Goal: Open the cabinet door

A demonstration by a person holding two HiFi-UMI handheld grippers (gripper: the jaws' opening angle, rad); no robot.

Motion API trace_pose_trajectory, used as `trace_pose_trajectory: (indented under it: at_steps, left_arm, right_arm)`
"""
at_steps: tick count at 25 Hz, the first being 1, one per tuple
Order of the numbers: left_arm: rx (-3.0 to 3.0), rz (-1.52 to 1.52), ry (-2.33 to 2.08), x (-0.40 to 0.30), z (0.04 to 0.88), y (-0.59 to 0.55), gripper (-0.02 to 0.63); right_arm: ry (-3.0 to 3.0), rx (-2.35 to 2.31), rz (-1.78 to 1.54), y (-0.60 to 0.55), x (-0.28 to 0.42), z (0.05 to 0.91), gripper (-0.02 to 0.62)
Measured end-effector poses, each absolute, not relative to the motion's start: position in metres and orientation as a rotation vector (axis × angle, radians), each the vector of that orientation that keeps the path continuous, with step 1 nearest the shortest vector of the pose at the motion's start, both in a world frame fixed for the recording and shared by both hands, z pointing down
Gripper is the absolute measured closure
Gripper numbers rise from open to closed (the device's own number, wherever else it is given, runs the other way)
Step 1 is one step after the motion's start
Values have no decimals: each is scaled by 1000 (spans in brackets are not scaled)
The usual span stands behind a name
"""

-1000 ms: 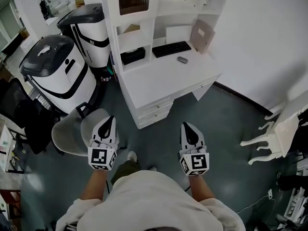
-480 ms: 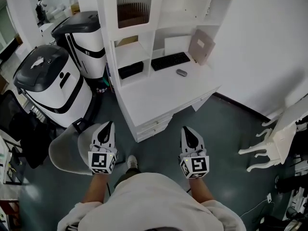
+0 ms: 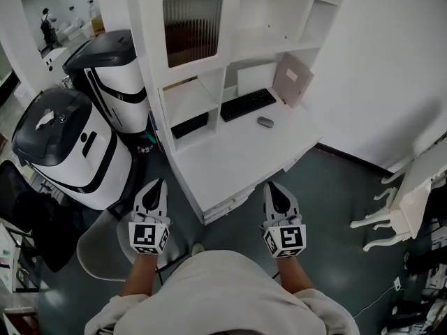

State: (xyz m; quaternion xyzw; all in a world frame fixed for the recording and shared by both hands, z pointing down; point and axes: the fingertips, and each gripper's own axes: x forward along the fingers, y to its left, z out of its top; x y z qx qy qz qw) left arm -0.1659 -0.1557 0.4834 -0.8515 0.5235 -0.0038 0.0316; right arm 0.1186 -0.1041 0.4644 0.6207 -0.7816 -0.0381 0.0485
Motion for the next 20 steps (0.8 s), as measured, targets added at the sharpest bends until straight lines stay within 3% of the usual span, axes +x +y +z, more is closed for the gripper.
trace_pose_trajectory:
  at_steps: [20]
  left_arm:
    - [-2516,-3,1665,-147,452,-216,607]
  right_arm:
    - [-2512,1781,-161,-198,136,446,591]
